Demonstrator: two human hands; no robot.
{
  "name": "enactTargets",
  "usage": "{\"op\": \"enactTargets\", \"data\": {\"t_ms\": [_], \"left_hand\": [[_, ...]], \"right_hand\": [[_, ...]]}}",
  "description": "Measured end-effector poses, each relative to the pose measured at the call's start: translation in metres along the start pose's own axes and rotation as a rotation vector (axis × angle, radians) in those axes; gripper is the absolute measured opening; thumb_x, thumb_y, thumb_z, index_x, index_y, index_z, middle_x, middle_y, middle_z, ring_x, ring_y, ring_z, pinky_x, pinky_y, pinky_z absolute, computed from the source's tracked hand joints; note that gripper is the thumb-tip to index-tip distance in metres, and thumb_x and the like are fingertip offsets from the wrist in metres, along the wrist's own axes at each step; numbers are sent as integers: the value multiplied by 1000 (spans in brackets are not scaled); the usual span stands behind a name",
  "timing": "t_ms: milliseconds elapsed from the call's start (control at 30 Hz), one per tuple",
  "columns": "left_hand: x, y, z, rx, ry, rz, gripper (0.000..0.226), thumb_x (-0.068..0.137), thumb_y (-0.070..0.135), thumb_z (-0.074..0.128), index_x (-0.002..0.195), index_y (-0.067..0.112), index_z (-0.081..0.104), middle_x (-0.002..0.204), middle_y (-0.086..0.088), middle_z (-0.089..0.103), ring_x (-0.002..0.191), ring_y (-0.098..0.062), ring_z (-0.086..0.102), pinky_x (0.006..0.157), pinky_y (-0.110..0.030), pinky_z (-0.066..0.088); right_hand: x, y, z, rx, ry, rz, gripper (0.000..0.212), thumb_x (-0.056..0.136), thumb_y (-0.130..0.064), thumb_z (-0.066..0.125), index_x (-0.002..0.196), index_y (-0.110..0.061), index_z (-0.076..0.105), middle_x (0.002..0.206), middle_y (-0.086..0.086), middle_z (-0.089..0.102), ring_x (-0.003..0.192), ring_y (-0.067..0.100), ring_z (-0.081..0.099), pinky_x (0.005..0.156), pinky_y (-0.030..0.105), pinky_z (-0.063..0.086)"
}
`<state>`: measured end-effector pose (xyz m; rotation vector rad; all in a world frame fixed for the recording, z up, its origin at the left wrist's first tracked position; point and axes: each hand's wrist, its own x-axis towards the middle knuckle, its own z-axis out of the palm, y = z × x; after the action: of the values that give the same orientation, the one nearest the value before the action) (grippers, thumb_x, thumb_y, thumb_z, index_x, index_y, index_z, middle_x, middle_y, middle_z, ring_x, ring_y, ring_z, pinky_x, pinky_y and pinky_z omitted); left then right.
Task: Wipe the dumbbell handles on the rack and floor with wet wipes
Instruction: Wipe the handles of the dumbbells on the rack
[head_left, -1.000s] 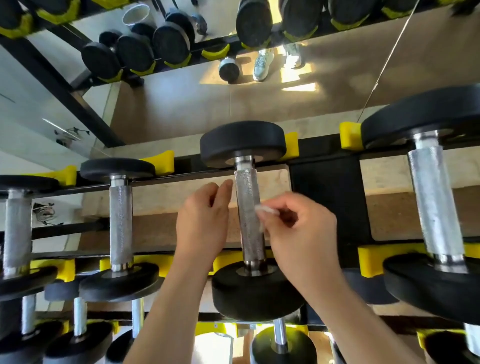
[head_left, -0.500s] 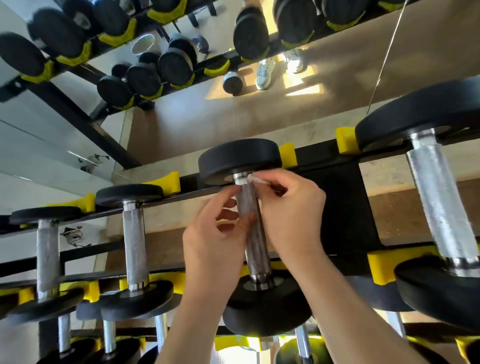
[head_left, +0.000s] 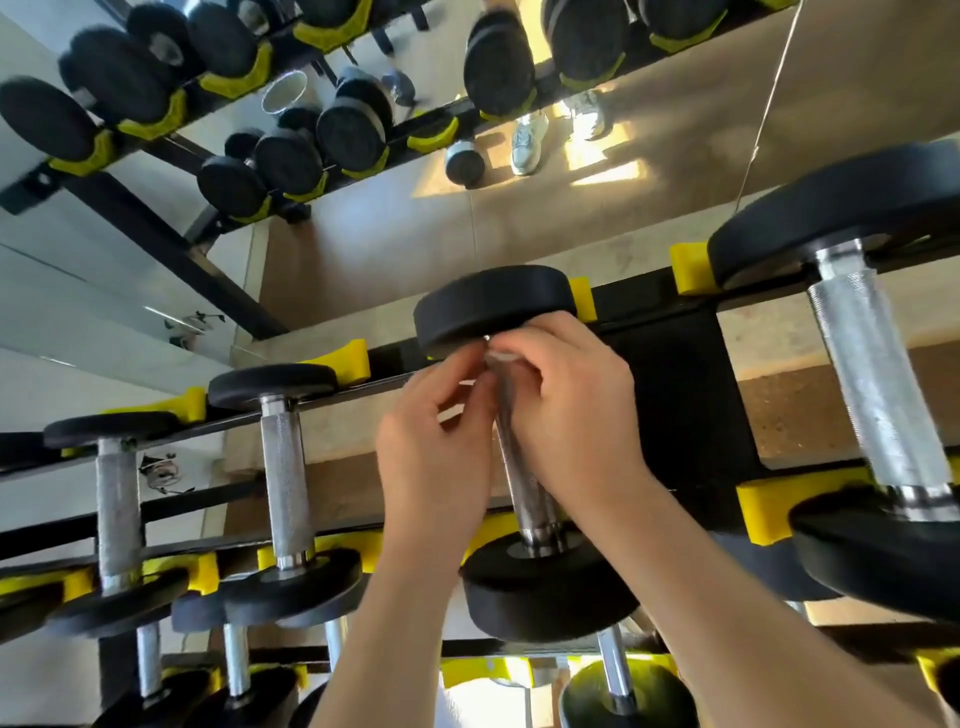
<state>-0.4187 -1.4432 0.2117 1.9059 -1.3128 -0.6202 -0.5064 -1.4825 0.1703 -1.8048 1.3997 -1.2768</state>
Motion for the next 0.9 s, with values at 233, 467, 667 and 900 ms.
{"op": "enactTargets", "data": {"t_ms": [233, 467, 667, 900], "left_hand": [[-28, -18, -17, 151, -206, -36, 39, 74, 8, 79, 95, 39, 69, 112, 17, 57, 92, -2, 62, 77, -9, 49], [-61, -26, -20, 22, -115, -205, 38, 87, 1, 64, 87, 38, 70, 88, 16, 70, 87, 0, 63, 79, -19, 50], [-50, -19, -12, -19, -90, -165, 29, 87, 7, 66, 103, 31, 68, 93, 13, 69, 92, -7, 65, 82, -31, 57], [-49, -11, -9, 89, -119, -140, 37, 79, 4, 74, 103, 30, 67, 96, 10, 64, 87, -5, 62, 77, -15, 53]], "right_hand": [[-61, 6, -46, 59, -406, 206, 11, 83, -14, 73, 86, -24, 77, 76, -24, 65, 71, -1, 63, 66, 10, 50], [-30, 19, -24, 213, -224, 335, 12, 88, -10, 65, 81, -17, 72, 74, -13, 66, 73, 3, 63, 68, 23, 55], [-41, 19, -31, 134, -364, 356, 9, 91, -18, 64, 87, -18, 72, 74, -17, 63, 72, -2, 61, 64, 9, 48], [-47, 23, -56, 275, -555, 397, 4, 82, -25, 75, 79, -22, 76, 70, -10, 70, 70, 0, 65, 66, 15, 52]]}}
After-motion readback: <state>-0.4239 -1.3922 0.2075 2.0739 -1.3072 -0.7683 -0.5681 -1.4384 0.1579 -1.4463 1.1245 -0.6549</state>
